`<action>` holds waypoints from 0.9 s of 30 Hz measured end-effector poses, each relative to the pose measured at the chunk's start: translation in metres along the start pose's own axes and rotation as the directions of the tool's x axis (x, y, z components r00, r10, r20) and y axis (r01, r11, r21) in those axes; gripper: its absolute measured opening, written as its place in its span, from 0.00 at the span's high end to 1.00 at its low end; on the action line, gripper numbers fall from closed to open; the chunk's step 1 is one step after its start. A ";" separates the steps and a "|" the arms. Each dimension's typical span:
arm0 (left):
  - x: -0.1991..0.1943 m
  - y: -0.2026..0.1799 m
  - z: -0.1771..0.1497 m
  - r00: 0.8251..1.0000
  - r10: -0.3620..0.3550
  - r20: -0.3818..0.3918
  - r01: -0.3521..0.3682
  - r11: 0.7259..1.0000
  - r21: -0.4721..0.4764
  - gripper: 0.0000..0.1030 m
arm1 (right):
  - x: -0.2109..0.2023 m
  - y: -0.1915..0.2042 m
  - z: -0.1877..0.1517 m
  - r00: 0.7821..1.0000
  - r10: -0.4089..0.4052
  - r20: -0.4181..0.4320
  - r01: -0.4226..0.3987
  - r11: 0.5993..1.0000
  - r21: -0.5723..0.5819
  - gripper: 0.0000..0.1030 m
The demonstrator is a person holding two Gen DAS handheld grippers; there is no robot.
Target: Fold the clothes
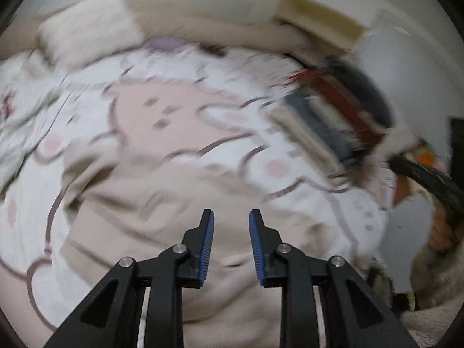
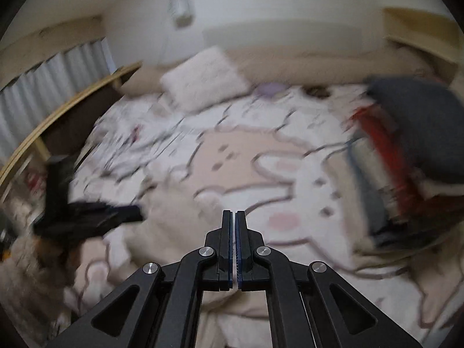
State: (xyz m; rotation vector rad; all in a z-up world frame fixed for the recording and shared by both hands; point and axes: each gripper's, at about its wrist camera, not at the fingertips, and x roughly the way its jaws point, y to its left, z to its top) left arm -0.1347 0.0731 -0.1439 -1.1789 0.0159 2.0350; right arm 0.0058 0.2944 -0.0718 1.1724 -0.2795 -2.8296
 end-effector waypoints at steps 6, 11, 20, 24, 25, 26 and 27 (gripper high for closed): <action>-0.034 0.003 -0.043 0.999 0.027 0.036 -0.027 1.000 -0.010 0.69 | 0.031 0.027 -0.044 0.982 0.074 -0.175 -0.093 0.991 -0.099 0.99; -0.061 -0.027 -0.089 0.995 0.059 0.080 -0.064 0.996 0.066 0.31 | 0.045 0.021 -0.073 0.963 0.064 -0.261 -0.072 0.997 -0.023 0.98; -0.005 -0.097 -0.137 0.989 0.149 -0.024 -0.140 0.964 0.224 0.32 | 0.046 0.016 -0.081 0.963 0.053 -0.263 -0.038 0.997 0.061 0.98; 0.009 -0.069 -0.126 0.969 0.241 -0.064 -0.228 0.961 0.156 0.96 | 0.037 0.016 -0.079 0.972 0.036 -0.233 -0.022 0.998 0.059 0.98; -0.001 -0.057 -0.120 0.969 0.244 -0.043 -0.238 0.964 0.115 0.96 | 0.034 0.015 -0.079 0.975 0.032 -0.222 -0.020 0.998 0.055 0.98; -0.011 -0.045 -0.114 0.968 0.248 -0.023 -0.246 0.966 0.074 0.96 | 0.032 0.015 -0.078 0.977 0.027 -0.211 -0.017 0.999 0.051 0.97; -0.021 -0.034 -0.108 0.967 0.255 -0.001 -0.254 0.966 0.036 0.96 | 0.030 0.015 -0.077 0.980 0.023 -0.200 -0.014 0.999 0.049 0.82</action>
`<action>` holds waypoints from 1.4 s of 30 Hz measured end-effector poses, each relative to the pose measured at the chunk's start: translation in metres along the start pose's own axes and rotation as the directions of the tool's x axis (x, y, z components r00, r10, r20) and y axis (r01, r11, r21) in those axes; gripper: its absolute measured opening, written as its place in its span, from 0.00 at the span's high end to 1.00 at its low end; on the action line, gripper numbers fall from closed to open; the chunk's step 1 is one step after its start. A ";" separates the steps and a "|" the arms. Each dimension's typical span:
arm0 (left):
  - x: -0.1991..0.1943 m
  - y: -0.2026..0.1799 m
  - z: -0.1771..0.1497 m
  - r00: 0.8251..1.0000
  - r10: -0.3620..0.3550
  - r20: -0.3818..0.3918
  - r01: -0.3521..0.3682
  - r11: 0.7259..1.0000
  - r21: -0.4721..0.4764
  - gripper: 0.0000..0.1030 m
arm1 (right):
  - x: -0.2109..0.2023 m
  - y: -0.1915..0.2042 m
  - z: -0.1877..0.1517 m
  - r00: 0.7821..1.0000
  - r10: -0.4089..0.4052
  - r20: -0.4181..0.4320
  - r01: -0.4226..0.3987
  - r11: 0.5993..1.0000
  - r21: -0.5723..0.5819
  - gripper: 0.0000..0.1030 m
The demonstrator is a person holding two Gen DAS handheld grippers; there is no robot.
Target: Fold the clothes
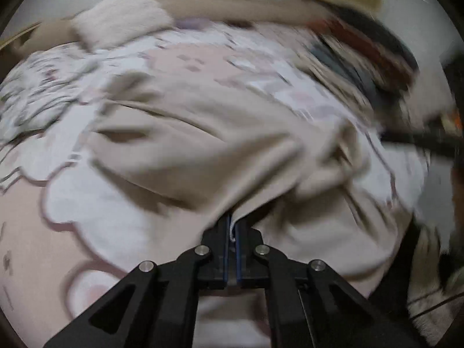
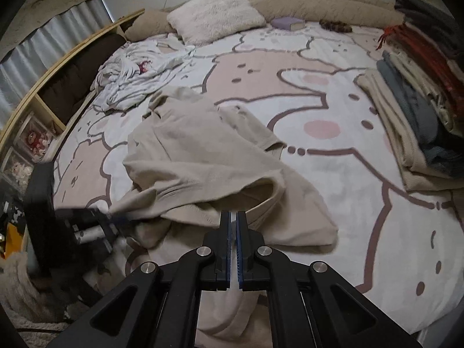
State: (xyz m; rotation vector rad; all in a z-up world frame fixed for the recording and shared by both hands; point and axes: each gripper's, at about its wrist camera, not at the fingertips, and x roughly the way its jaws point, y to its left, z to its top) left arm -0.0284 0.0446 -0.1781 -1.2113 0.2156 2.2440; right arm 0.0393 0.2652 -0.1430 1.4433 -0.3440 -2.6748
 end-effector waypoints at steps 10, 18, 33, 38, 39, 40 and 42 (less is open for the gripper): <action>-0.059 0.062 0.027 0.985 0.083 0.151 -0.069 0.993 -0.101 0.96 | -0.001 0.035 -0.018 0.997 0.029 0.071 -0.009 0.962 -0.272 0.17; -0.050 0.059 0.051 0.982 0.065 0.177 -0.055 0.997 -0.062 0.96 | 0.016 0.073 -0.060 0.998 -0.028 0.063 0.059 0.809 -0.585 0.18; -0.016 0.074 0.062 0.992 0.065 0.111 -0.054 0.994 -0.099 0.84 | 0.085 0.063 -0.021 0.993 -0.115 -0.014 0.080 0.766 -0.637 0.85; -0.052 0.068 0.041 0.986 0.031 0.167 -0.014 0.995 -0.098 0.46 | 0.049 0.029 0.028 0.994 0.082 -0.070 -0.098 0.953 -0.287 0.87; -0.058 0.065 0.040 0.984 0.022 0.177 -0.006 0.996 -0.087 0.46 | 0.041 0.022 0.036 0.989 0.135 -0.066 -0.146 0.965 -0.219 0.87; -0.066 0.057 0.038 0.981 0.007 0.196 0.007 0.998 -0.066 0.44 | 0.033 0.015 0.045 0.980 0.190 -0.060 -0.197 0.969 -0.150 0.87; -0.079 0.042 0.036 0.974 -0.027 0.227 0.032 0.999 -0.019 0.40 | 0.019 0.006 0.052 0.956 0.290 -0.044 -0.292 0.955 -0.050 0.88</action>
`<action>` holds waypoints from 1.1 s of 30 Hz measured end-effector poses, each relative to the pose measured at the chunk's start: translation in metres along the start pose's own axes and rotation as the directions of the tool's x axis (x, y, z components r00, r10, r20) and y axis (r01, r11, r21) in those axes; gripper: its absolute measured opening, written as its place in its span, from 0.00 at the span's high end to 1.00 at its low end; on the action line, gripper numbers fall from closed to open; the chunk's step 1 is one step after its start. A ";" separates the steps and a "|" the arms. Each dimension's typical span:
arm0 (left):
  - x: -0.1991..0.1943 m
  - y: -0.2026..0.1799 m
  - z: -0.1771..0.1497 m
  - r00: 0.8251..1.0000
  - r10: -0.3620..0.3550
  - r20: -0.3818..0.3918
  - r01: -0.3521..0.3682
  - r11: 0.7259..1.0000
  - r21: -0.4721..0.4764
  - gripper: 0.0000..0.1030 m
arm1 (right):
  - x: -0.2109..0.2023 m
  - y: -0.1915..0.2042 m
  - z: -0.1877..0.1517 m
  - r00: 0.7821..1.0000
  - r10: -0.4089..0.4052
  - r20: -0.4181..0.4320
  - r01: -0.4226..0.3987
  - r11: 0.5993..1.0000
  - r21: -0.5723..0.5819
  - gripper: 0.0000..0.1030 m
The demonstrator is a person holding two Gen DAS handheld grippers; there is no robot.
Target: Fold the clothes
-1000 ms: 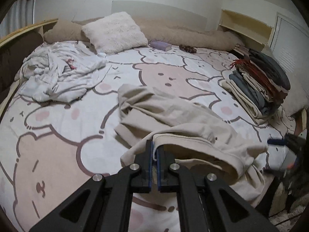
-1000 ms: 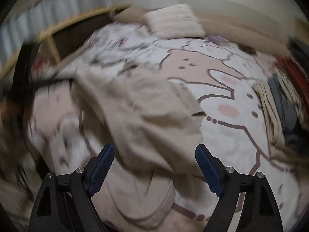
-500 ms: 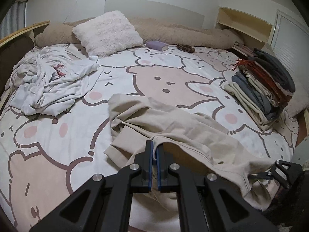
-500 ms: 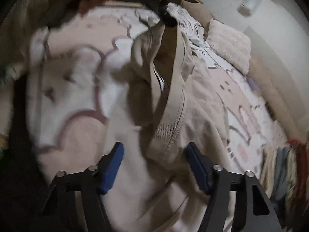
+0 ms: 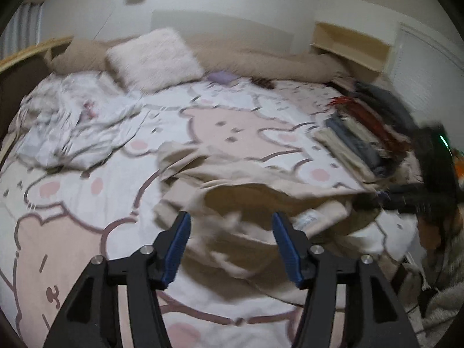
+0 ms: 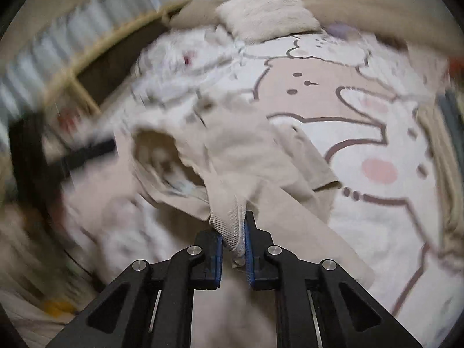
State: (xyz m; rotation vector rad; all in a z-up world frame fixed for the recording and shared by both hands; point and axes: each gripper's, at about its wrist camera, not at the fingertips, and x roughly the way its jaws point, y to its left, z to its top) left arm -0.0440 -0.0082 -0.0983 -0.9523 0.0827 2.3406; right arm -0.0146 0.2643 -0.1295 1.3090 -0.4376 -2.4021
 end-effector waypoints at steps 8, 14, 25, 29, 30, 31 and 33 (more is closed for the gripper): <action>-0.013 -0.093 0.018 0.978 -0.197 0.069 0.154 0.904 0.400 0.40 | -0.036 0.037 0.014 0.985 0.171 0.030 -0.171 0.985 0.000 0.92; -0.001 -0.125 0.023 0.956 -0.294 0.013 0.231 0.776 0.587 0.40 | -0.062 0.066 0.012 0.990 0.137 0.013 -0.134 0.983 -0.123 0.92; 0.034 -0.120 0.053 0.957 -0.272 -0.099 0.288 0.860 0.421 0.96 | -0.081 0.074 0.013 0.988 -0.028 0.155 0.055 0.983 -0.175 0.87; 0.035 -0.101 0.097 0.969 -0.237 -0.061 0.245 0.930 0.274 0.96 | -0.101 0.070 0.001 0.932 -0.143 0.334 0.195 0.973 -0.127 0.19; 0.034 -0.098 0.108 0.971 -0.231 -0.053 0.237 0.938 0.254 0.96 | -0.107 0.070 -0.004 0.906 -0.162 0.390 0.222 0.968 -0.114 0.19; 0.033 -0.094 0.119 0.973 -0.225 -0.045 0.230 0.945 0.234 0.96 | -0.106 0.070 -0.010 0.900 -0.155 0.407 0.219 0.969 -0.117 0.19; 0.030 -0.088 0.142 0.976 -0.214 -0.029 0.215 0.957 0.194 0.96 | -0.102 0.072 -0.022 0.896 -0.132 0.425 0.204 0.971 -0.128 0.19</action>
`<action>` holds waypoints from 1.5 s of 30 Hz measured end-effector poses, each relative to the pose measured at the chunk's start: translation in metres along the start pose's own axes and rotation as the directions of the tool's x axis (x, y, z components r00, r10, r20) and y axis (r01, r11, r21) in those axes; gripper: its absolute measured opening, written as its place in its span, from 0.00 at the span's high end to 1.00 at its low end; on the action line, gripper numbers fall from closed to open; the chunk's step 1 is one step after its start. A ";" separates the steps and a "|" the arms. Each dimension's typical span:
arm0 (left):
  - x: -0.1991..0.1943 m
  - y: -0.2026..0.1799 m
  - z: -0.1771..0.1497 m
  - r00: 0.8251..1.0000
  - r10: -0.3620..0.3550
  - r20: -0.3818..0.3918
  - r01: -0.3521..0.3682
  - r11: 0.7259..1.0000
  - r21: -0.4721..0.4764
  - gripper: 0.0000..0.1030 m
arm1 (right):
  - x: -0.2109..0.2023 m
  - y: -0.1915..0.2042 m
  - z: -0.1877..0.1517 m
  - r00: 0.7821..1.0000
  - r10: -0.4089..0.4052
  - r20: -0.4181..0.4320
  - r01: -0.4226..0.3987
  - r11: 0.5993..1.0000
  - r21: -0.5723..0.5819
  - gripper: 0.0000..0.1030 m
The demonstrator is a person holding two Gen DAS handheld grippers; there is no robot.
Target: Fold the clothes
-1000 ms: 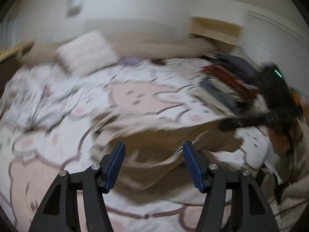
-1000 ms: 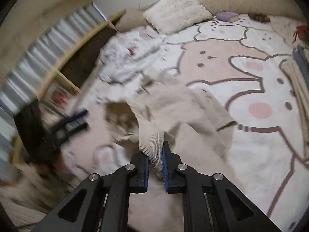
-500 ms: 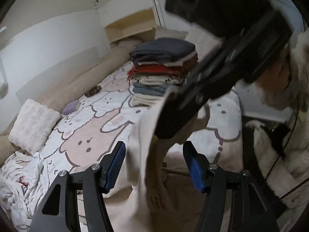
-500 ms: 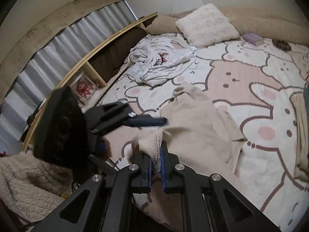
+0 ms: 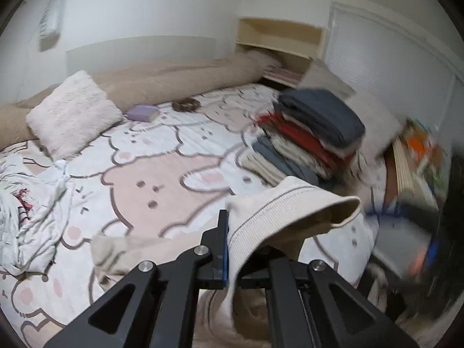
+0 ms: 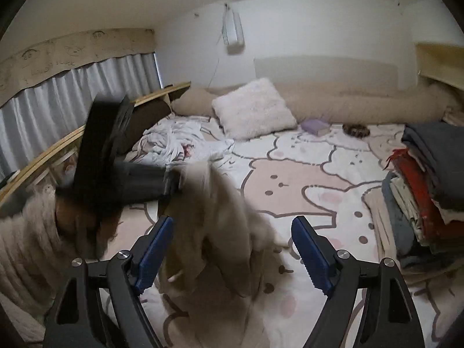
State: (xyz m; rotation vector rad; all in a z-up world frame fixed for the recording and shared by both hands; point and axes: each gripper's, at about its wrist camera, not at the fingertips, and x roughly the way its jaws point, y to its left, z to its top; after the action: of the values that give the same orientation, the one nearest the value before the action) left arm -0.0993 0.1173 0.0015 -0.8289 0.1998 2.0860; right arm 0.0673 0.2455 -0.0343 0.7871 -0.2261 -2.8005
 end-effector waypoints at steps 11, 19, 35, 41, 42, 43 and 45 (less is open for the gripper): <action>-0.029 0.006 0.045 0.998 -0.025 0.064 0.031 0.995 -0.094 0.96 | 0.081 -0.006 -0.052 0.999 -0.013 -0.036 0.019 0.988 0.152 0.19; -0.039 0.018 0.045 0.997 -0.019 0.074 0.031 0.984 -0.178 0.96 | 0.120 -0.005 -0.041 0.986 0.137 -0.091 -0.118 0.974 0.192 0.53; -0.086 0.089 -0.102 0.973 0.210 0.096 -0.115 0.802 -0.586 0.55 | 0.050 -0.034 0.045 0.979 -0.199 0.039 0.196 0.977 0.080 0.96; -0.092 0.056 -0.144 0.990 0.143 -0.007 -0.128 0.858 -0.498 0.39 | 0.010 -0.017 0.077 0.944 -0.284 0.167 0.287 0.958 0.005 0.97; -0.091 0.050 -0.152 0.990 0.139 -0.036 -0.139 0.872 -0.469 0.39 | 0.005 -0.023 0.075 0.936 -0.307 0.169 0.310 0.951 0.008 0.97; -0.090 0.047 -0.159 0.988 0.139 -0.060 -0.151 0.884 -0.443 0.39 | -0.001 -0.028 0.074 0.928 -0.330 0.172 0.333 0.943 0.011 0.97; -0.086 0.045 -0.172 0.985 0.146 -0.095 -0.172 0.905 -0.390 0.39 | -0.008 -0.047 0.064 0.920 -0.366 0.142 0.364 0.930 0.042 0.97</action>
State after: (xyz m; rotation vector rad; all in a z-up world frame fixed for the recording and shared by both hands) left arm -0.0147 -0.0396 -0.0832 -1.1549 -0.1356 2.2942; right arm 0.0318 0.2982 0.0135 0.6841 -0.1352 -3.2193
